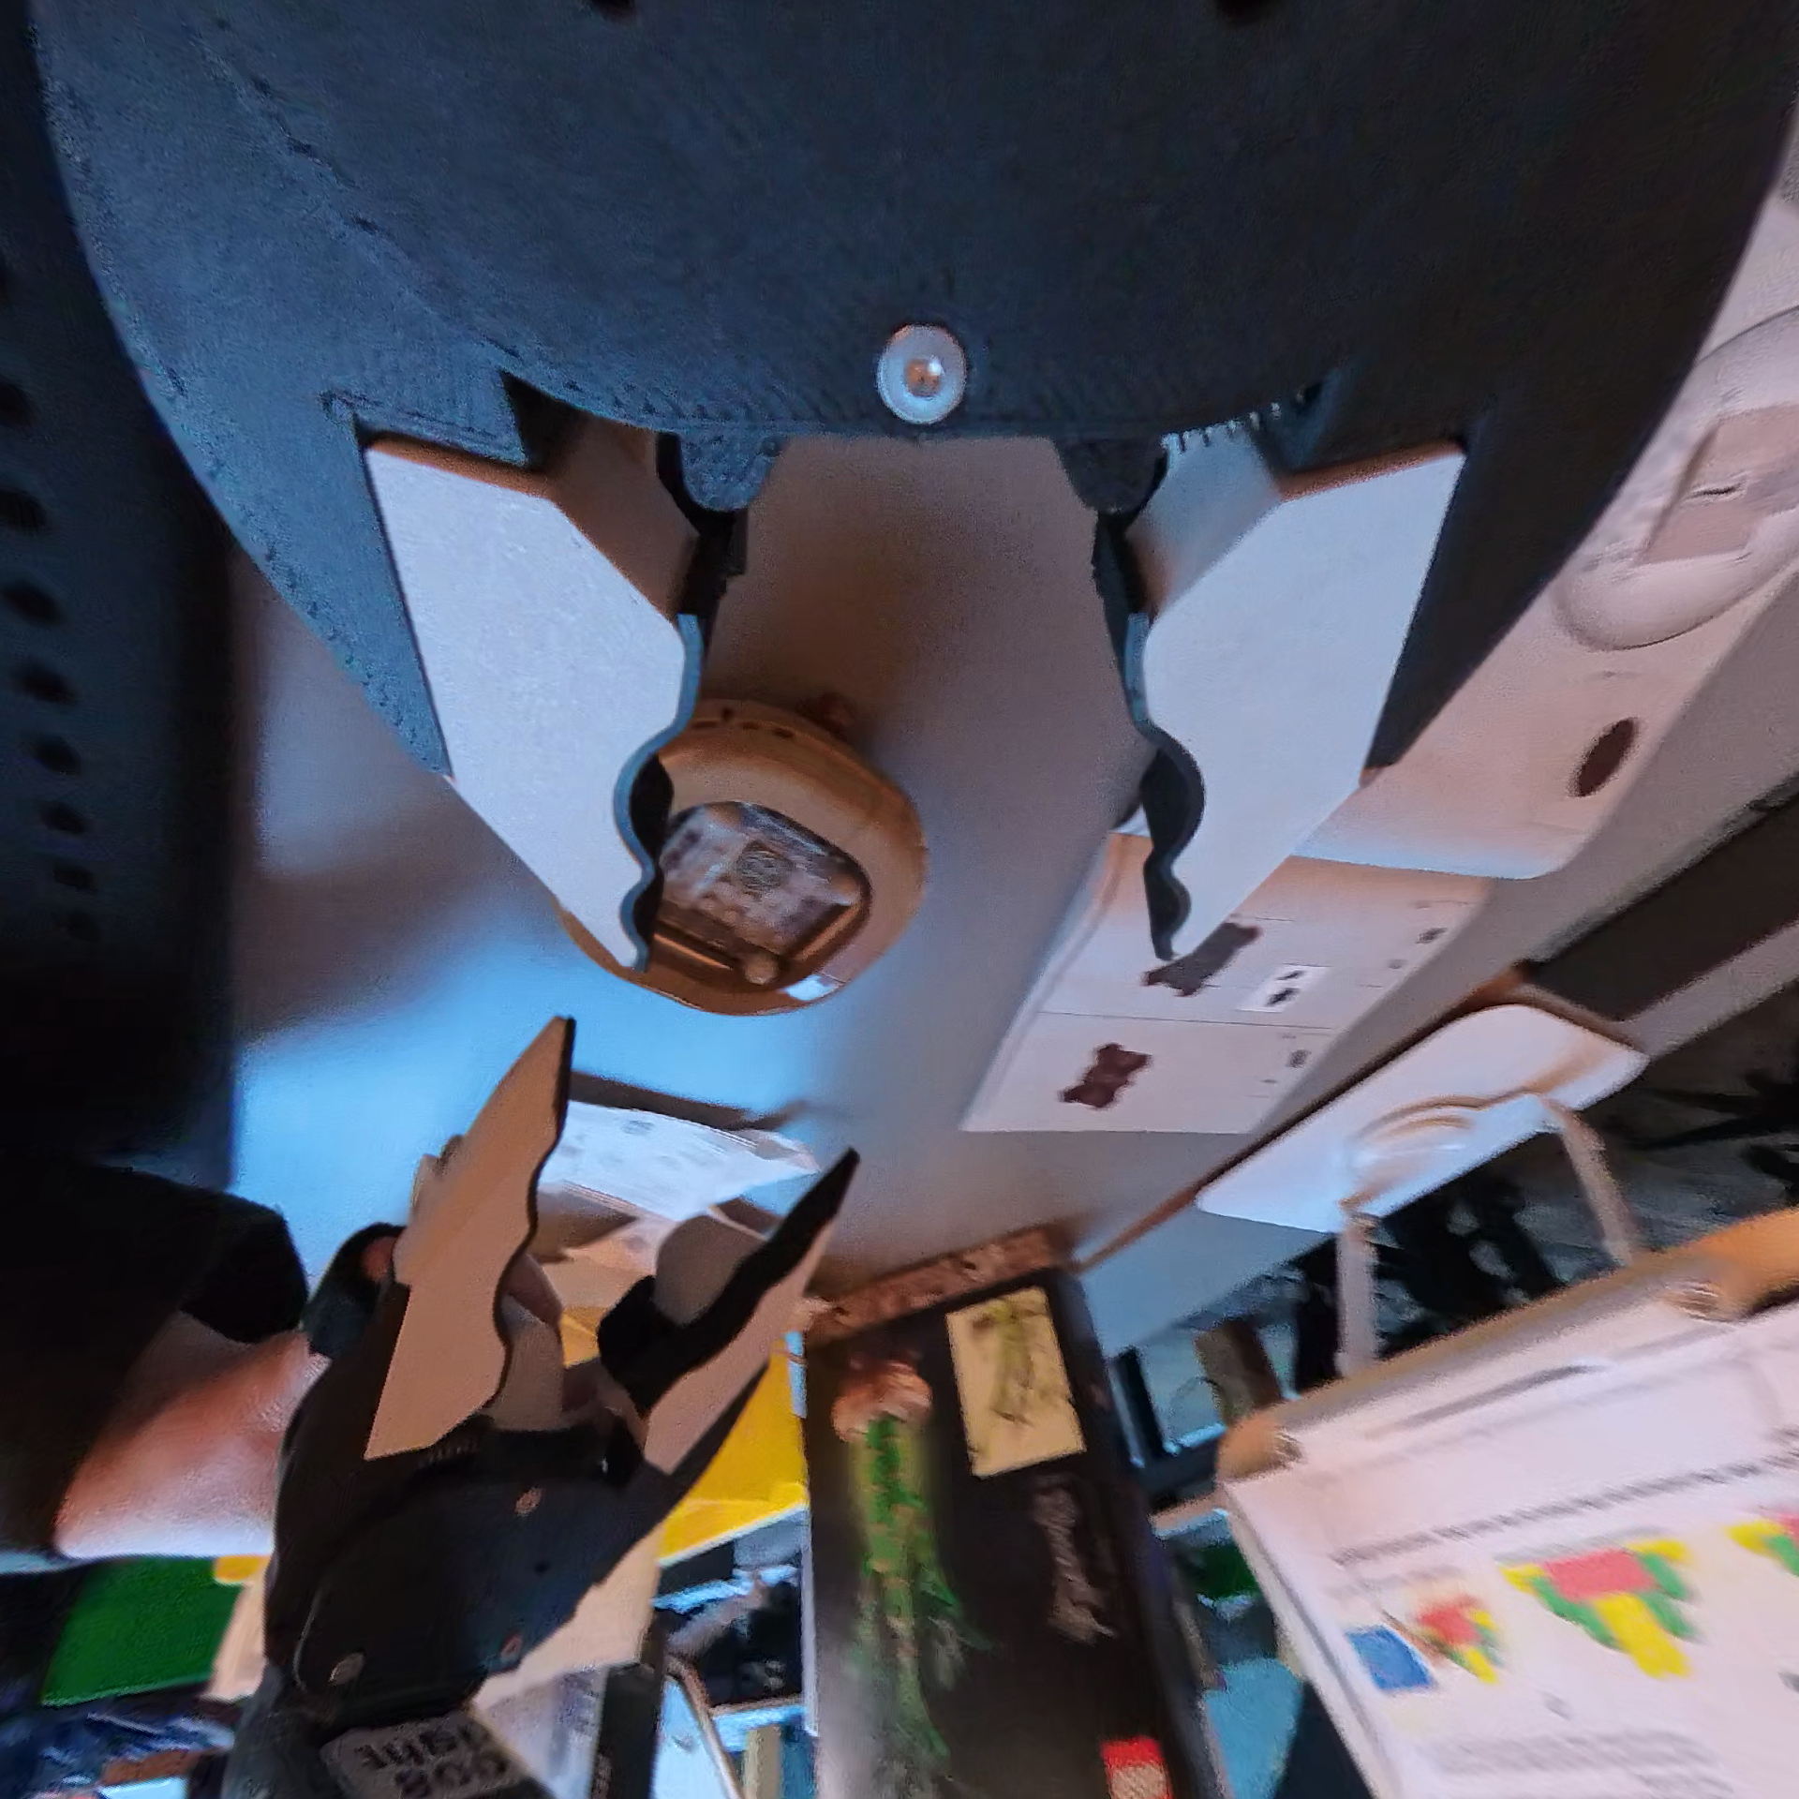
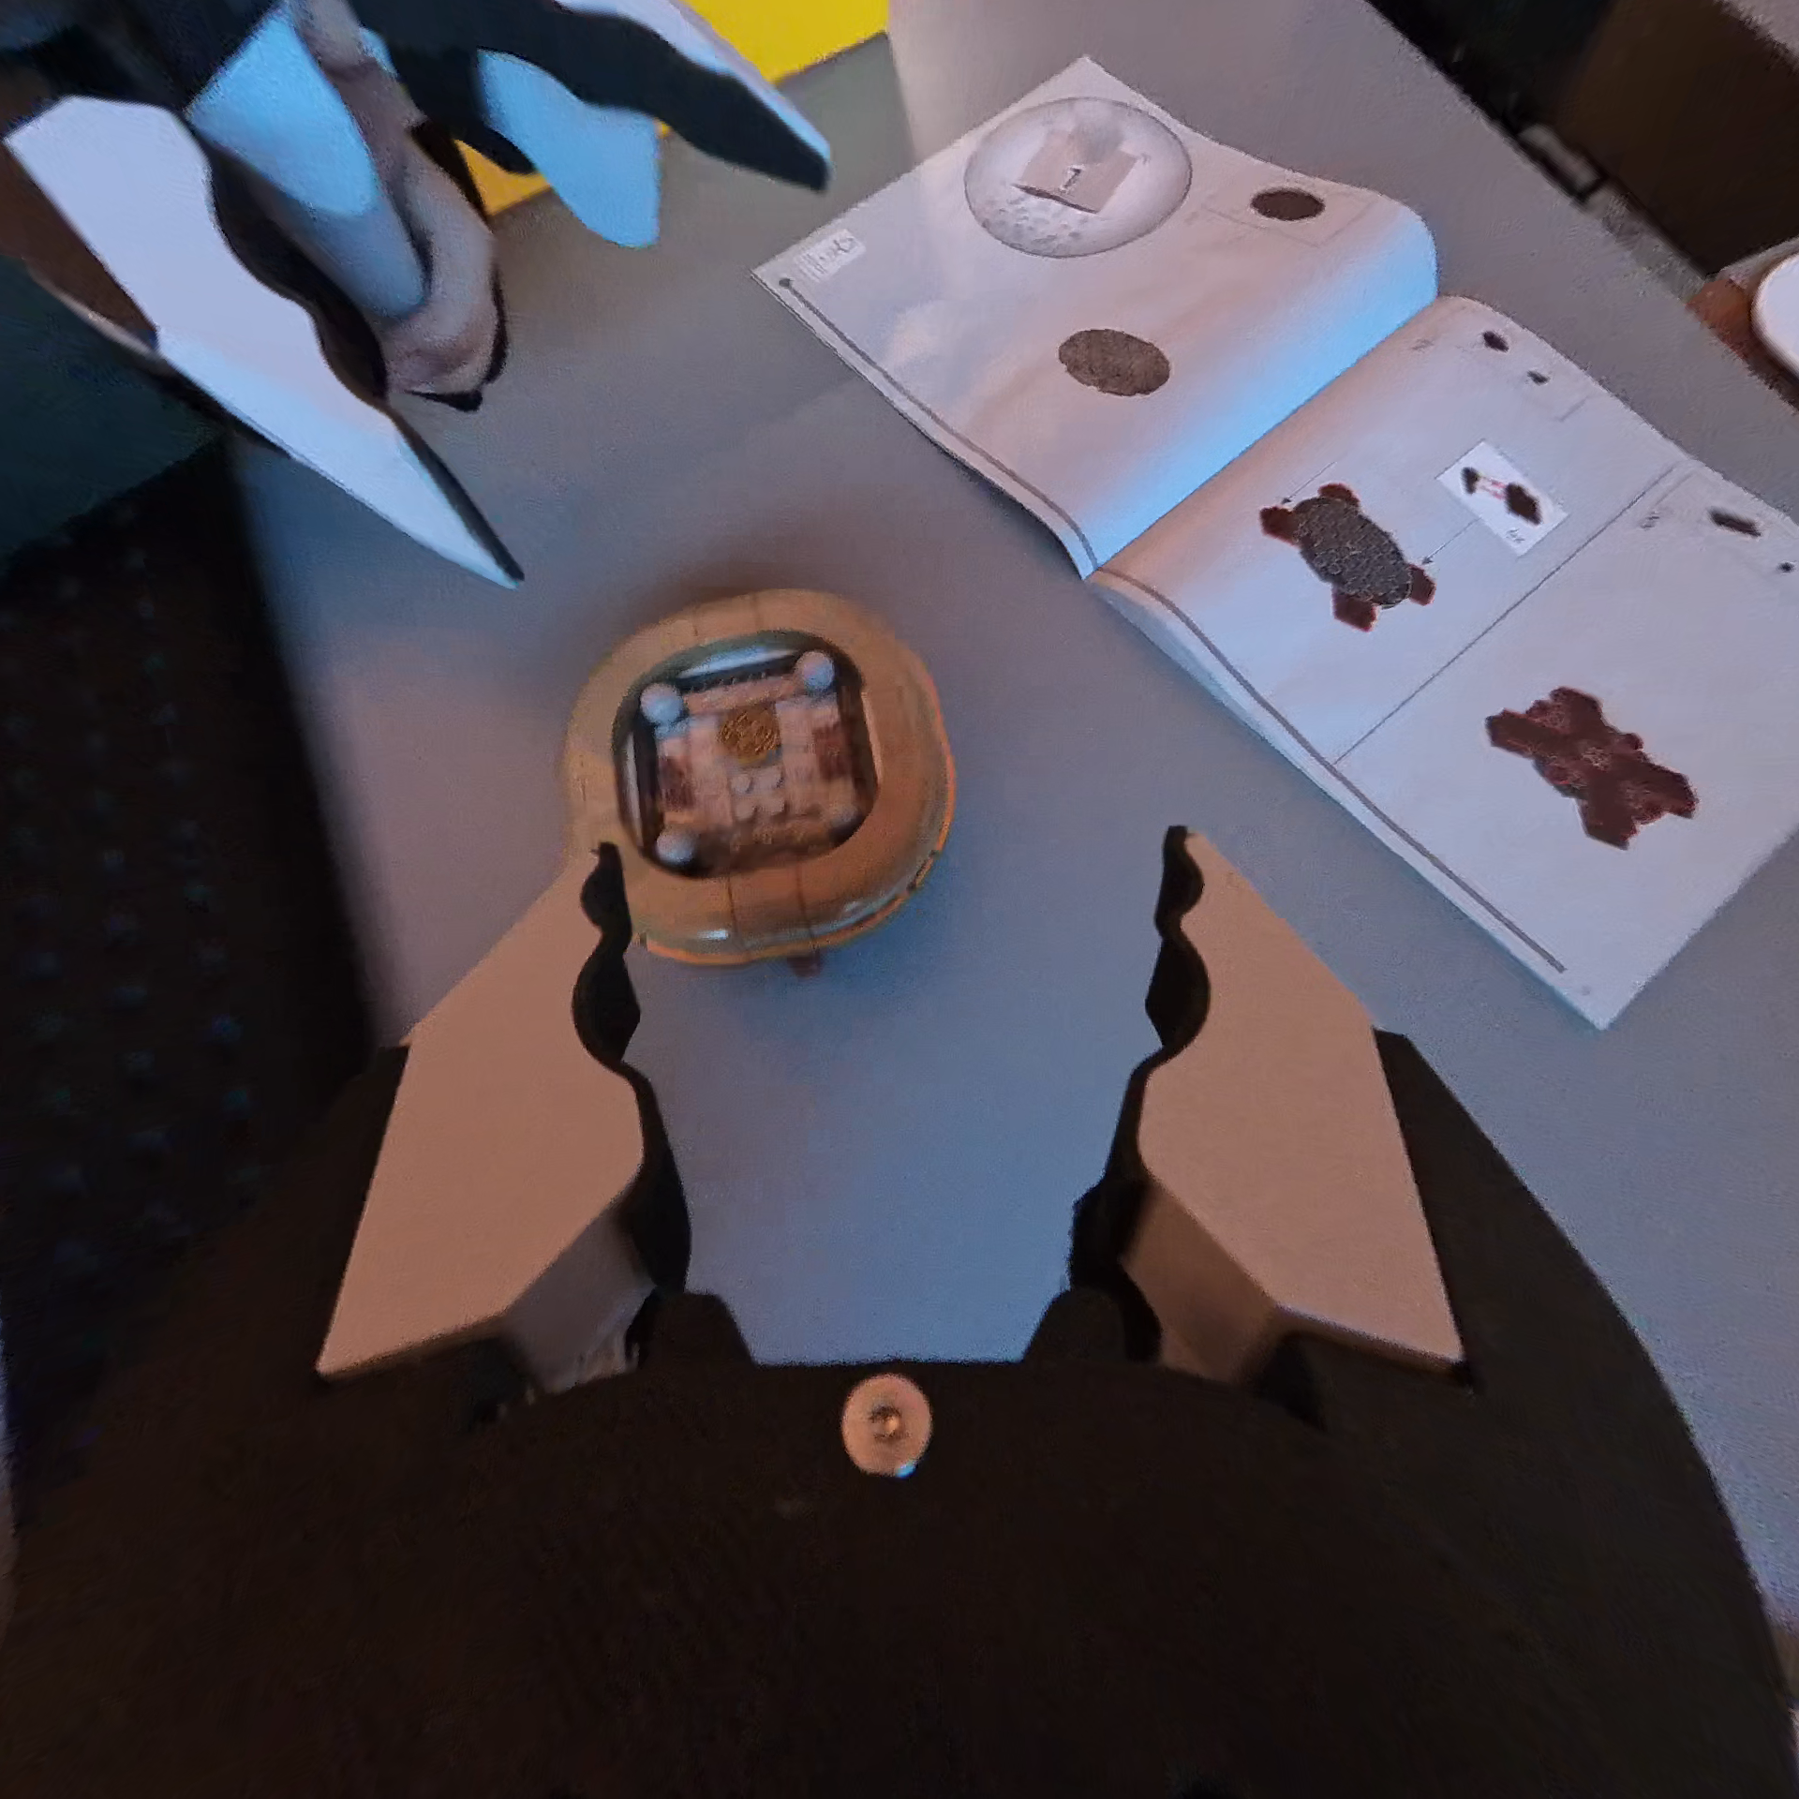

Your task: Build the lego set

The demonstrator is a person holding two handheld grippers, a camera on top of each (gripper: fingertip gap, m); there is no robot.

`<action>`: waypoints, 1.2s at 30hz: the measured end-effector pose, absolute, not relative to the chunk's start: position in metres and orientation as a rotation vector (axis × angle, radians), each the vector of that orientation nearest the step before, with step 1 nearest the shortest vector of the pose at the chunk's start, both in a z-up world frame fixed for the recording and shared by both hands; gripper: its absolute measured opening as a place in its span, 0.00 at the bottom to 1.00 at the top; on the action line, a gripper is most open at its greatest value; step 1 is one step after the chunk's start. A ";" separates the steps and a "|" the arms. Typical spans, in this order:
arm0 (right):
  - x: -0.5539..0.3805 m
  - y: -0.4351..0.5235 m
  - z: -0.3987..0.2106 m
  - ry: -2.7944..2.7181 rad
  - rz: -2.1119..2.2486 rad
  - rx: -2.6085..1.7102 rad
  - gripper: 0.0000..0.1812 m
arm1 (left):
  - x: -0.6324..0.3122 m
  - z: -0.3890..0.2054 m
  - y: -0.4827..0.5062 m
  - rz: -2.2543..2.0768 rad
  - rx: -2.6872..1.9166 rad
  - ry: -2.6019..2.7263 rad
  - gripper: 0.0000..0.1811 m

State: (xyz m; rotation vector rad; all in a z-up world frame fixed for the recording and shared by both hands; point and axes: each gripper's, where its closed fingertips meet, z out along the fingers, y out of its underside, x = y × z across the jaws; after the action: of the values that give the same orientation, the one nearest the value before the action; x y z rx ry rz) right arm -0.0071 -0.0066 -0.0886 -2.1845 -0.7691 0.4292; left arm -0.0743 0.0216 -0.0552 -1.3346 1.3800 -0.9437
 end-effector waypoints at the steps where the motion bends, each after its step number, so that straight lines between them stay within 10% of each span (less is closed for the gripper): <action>1: -0.003 -0.013 -0.087 -0.776 0.403 -2.148 0.59 | -0.072 -0.058 0.015 -0.966 -1.333 1.408 0.55; 11: 0.171 -0.137 0.047 -0.373 -0.418 -1.946 0.51 | -0.051 -0.044 -0.013 -0.966 -1.313 1.561 0.56; 36: 0.169 -0.116 -0.158 -0.094 -0.044 -2.365 0.29 | -0.036 -0.110 -0.020 -0.956 -1.440 1.708 0.62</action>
State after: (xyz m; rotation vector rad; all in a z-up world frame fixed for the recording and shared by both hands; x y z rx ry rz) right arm 0.1686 -0.1159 -0.1580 -2.3652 -0.0940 -0.0437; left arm -0.0357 -0.0203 -0.1102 -1.4404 1.7081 -0.9563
